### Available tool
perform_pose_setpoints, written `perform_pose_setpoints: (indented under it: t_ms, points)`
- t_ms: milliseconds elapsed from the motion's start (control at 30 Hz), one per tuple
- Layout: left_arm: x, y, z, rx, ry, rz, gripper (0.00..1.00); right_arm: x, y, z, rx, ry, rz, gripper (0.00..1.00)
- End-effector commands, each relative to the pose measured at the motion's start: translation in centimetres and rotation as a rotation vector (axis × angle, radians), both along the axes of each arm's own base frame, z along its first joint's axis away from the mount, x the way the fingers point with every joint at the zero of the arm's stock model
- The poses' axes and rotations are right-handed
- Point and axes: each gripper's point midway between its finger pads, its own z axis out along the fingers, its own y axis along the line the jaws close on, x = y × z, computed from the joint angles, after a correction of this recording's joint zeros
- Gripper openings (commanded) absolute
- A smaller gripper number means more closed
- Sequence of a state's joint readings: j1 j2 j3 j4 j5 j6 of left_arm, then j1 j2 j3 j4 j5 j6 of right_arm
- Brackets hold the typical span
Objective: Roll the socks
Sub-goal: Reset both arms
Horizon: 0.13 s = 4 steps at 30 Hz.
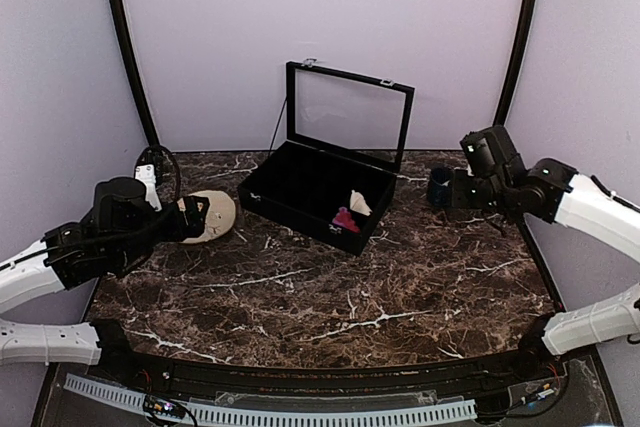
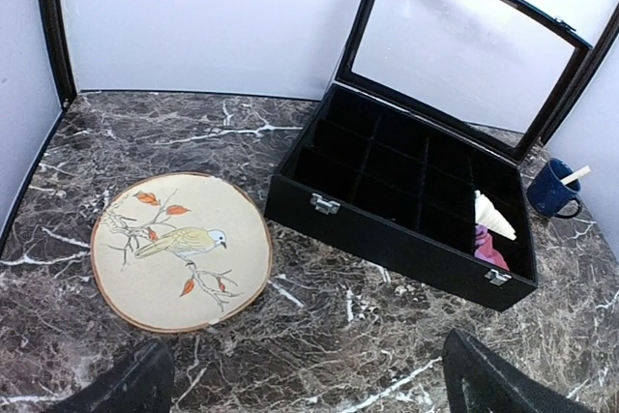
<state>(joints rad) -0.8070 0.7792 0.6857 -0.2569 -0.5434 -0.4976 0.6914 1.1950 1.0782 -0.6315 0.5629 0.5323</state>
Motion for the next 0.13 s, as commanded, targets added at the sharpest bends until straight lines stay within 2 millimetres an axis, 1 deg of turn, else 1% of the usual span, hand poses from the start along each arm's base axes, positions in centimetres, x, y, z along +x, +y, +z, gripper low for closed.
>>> perform_pose_setpoints:
  t_ms: [0, 67, 100]
  points:
    - [-0.6, 2.3, -1.0, 0.075, 0.006, 0.063, 0.99, -2.1, -3.5, 0.9, 0.048, -0.100, -0.101, 0.47]
    - [-0.7, 3.0, -0.8, 0.090, 0.010, 0.092, 0.99, -3.2, -4.9, 1.2, 0.046, -0.131, -0.117, 0.48]
    - [-0.7, 3.3, -0.7, 0.096, 0.012, 0.105, 0.99, -3.8, -5.5, 1.7, 0.060, -0.155, -0.127, 0.49]
